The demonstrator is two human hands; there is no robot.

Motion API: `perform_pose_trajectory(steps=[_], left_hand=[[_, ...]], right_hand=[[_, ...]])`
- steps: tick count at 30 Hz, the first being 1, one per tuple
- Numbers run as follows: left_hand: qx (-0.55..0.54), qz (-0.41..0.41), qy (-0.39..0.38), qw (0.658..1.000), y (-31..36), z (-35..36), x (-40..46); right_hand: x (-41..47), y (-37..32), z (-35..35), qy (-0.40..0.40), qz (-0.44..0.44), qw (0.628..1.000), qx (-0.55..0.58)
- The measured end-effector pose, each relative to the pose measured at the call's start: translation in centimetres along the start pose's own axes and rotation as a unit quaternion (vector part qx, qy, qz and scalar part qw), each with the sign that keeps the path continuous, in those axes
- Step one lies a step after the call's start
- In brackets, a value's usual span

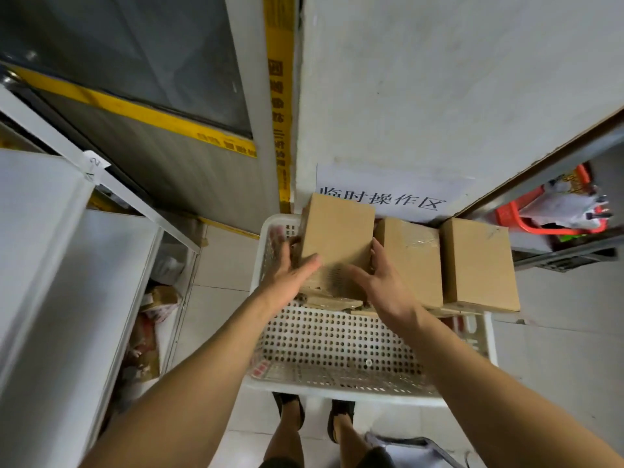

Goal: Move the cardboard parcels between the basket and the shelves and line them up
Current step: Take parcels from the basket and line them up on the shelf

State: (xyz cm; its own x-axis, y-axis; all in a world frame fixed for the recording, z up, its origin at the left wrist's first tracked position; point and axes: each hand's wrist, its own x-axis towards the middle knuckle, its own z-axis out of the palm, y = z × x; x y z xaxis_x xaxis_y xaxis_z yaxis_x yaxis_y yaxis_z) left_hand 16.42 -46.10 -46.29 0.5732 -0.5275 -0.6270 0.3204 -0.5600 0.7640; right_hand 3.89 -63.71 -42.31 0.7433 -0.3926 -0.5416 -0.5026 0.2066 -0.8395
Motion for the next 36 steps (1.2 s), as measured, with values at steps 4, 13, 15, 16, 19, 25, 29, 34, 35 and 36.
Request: perform_pose_trajectory(steps=[4, 13, 15, 16, 19, 25, 29, 34, 35, 36], left_hand=[[-0.078, 0.034, 0.095, 0.992, 2.5, -1.1, -3.7], [0.127, 0.176, 0.208, 0.954, 6.6, 1.3, -12.1], [0.143, 0.203, 0.203, 0.947, 6.8, 1.9, -13.3], [0.150, 0.218, 0.211, 0.941, 6.9, 2.1, -13.8], [0.148, 0.252, 0.204, 0.934, 7.3, 2.5, -15.4], [0.140, 0.239, 0.150, 0.949, 8.0, 3.1, -18.1], [0.104, 0.245, 0.194, 0.944, 7.4, 1.7, -17.9], [0.020, 0.051, 0.170, 0.984, 6.4, -1.4, -16.9], [-0.069, 0.030, 0.110, 0.991, 6.1, -1.9, -16.7], [-0.142, 0.023, 0.057, 0.988, 5.7, -2.5, -16.4]], right_hand=[[-3.0, -3.7, 0.2, -0.027, -0.060, 0.997, -0.035], [-8.7, -8.7, 1.9, -0.083, -0.094, 0.991, 0.045], [-8.6, -8.8, 1.7, -0.085, -0.074, 0.991, 0.078], [-8.4, -8.6, 1.5, -0.088, -0.067, 0.989, 0.100], [-7.8, -8.1, 0.8, -0.098, -0.073, 0.984, 0.133], [-7.2, -7.3, 1.0, -0.101, -0.049, 0.987, 0.115], [-7.1, -6.6, 0.5, -0.122, -0.029, 0.986, 0.111], [-7.0, -6.2, 0.3, -0.162, 0.009, 0.973, 0.166], [-7.0, -6.2, 0.4, -0.175, 0.009, 0.971, 0.166], [-6.9, -6.1, 0.5, -0.185, 0.009, 0.970, 0.160]])
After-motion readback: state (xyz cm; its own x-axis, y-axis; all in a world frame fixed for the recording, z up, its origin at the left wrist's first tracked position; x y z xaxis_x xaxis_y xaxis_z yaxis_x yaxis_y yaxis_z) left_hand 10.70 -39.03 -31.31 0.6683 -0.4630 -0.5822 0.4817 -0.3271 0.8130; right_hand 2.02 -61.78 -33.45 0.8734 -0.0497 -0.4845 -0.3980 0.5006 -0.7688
